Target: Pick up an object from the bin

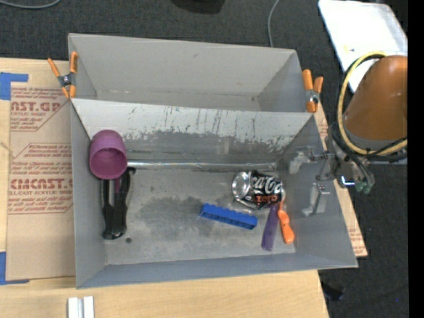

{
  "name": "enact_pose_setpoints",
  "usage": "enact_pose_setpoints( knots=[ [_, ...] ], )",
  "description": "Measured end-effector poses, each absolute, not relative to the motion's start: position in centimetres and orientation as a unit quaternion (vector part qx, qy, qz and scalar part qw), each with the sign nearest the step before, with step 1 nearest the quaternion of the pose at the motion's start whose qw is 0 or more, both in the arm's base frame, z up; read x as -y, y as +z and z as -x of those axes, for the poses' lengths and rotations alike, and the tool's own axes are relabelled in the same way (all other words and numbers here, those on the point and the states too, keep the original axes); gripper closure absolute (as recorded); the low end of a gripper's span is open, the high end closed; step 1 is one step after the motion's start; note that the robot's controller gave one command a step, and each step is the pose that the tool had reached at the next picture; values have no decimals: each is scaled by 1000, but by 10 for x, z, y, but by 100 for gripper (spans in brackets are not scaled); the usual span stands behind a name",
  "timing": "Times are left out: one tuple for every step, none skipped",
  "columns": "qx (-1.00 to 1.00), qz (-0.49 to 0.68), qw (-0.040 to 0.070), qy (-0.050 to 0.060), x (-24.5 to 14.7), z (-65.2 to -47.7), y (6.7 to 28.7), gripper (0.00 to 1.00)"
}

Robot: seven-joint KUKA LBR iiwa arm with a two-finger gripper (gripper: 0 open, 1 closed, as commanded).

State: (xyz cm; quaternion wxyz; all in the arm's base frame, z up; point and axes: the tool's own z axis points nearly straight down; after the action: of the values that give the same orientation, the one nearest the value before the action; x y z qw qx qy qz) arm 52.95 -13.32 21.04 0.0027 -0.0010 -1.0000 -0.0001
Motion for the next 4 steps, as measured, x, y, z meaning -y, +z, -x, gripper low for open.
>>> enact_pose_setpoints(
  knots=[
    [1000, 0, -1, 0, 132, -531, 215, 0],
    [1000, -4, -4, 1, 139, -578, 111, 0],
    [998, 61, -5, 0, 135, -584, 117, 0],
    [997, 77, -3, 0, 114, -591, 101, 0]
  ],
)
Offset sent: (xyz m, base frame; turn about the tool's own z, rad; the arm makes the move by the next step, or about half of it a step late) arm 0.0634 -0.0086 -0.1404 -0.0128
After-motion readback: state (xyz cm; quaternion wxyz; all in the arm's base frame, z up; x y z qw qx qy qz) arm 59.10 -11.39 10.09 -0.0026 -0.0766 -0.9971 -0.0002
